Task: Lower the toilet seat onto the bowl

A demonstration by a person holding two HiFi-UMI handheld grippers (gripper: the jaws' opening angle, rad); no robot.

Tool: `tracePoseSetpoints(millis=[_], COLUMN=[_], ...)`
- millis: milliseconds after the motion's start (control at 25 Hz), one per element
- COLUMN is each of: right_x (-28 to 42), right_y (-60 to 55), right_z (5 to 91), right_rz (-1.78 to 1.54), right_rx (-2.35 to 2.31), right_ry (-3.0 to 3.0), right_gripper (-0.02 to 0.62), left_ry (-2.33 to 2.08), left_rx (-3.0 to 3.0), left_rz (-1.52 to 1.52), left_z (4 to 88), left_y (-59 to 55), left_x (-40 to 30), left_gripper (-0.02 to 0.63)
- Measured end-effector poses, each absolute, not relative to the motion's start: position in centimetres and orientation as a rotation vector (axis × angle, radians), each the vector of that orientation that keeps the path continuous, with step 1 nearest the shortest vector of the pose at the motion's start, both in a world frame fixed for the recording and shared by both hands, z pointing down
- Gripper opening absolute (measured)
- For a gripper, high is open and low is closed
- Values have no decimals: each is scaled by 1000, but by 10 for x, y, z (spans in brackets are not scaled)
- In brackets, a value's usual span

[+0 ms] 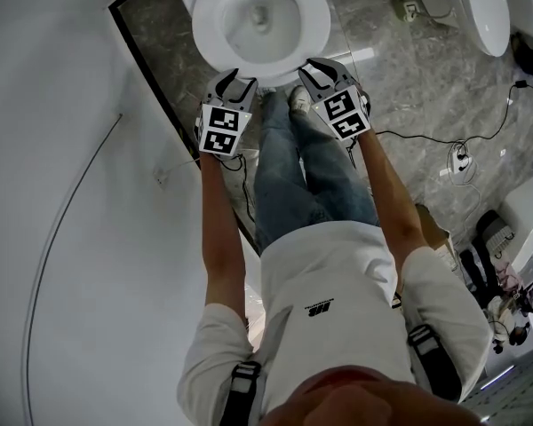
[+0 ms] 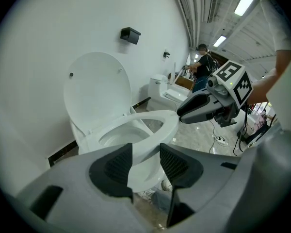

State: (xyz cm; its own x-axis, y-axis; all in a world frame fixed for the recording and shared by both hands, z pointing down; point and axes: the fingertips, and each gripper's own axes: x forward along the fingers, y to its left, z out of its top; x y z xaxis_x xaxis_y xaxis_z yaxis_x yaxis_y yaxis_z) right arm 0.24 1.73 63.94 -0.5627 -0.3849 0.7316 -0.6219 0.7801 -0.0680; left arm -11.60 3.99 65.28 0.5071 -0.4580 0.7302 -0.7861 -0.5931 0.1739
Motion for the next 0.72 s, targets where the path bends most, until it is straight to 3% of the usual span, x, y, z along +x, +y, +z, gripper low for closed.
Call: tracePoseSetpoints(millis=[720], right_x=[8], right_y=[45], right_z=[681], right_rz=[493], right_rx=[708], right_ry=[-2180], right_gripper=[89], left_ry=[-954], left_rx=[2177], left_rz=[921], left_z=[694], left_y=[68], left_x=[-111], left_gripper=[175])
